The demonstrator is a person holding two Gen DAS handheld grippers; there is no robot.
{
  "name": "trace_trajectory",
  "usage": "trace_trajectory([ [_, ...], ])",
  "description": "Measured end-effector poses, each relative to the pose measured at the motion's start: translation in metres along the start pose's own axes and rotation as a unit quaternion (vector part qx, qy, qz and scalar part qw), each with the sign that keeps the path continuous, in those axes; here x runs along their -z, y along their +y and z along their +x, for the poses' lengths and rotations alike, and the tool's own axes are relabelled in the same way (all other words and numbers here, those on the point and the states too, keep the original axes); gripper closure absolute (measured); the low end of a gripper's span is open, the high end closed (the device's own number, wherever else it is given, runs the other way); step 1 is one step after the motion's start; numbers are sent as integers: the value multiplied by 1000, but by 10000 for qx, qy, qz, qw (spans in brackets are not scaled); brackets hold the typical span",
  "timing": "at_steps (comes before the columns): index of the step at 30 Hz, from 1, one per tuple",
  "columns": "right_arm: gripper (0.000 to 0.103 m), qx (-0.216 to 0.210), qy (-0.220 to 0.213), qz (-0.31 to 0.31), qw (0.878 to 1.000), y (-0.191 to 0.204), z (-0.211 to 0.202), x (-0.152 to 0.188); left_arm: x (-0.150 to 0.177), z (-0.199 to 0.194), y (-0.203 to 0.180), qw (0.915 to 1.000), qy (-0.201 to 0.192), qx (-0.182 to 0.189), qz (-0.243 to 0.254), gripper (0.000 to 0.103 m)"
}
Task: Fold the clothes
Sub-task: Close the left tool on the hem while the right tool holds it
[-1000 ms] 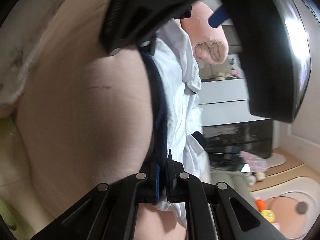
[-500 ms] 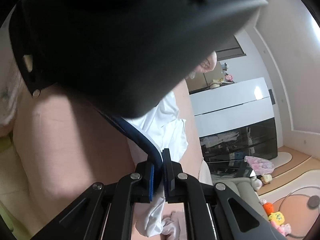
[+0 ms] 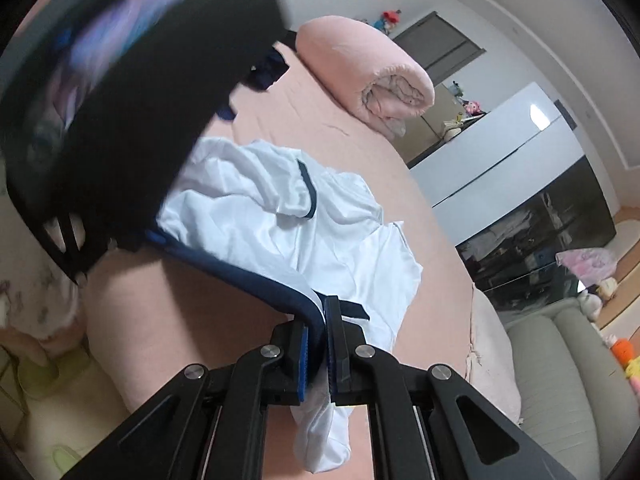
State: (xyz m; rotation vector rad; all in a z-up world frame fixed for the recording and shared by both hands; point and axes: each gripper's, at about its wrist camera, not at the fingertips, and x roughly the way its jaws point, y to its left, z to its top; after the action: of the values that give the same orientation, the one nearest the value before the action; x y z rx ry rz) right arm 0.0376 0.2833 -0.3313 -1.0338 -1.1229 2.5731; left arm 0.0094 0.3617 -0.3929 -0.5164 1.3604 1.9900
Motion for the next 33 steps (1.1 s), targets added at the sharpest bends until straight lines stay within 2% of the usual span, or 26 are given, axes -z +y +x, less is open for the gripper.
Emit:
trace_trajectory([
  [4,98,103,3,259,9996,-12,4,-3,-1,4,-10,9991,-34,-328,258,0],
  [11,98,173,45,398,9990,-21,1,-5,3,13,2,9955,156,-920,160,0],
  [17,98,208,43,349,9992,-25,-1,-11,8,20,-1,9868,180,-1514,547,0],
  [22,98,214,100,343,9991,-22,-5,-9,8,21,-3,9876,184,-1428,623,2],
  [23,98,227,113,315,9992,-20,-6,-8,8,22,-3,9890,209,-1327,614,10],
  [26,98,329,90,84,9994,-11,-10,-5,9,25,-6,9946,354,-786,576,45],
  [27,98,357,91,7,9993,-8,-10,-5,9,25,-9,9950,374,-692,619,53],
  [30,98,403,131,-157,9990,0,-10,-2,9,23,-15,9950,406,-564,719,67],
  [33,98,559,280,-303,9976,7,-5,0,6,23,0,9983,467,-276,199,71],
])
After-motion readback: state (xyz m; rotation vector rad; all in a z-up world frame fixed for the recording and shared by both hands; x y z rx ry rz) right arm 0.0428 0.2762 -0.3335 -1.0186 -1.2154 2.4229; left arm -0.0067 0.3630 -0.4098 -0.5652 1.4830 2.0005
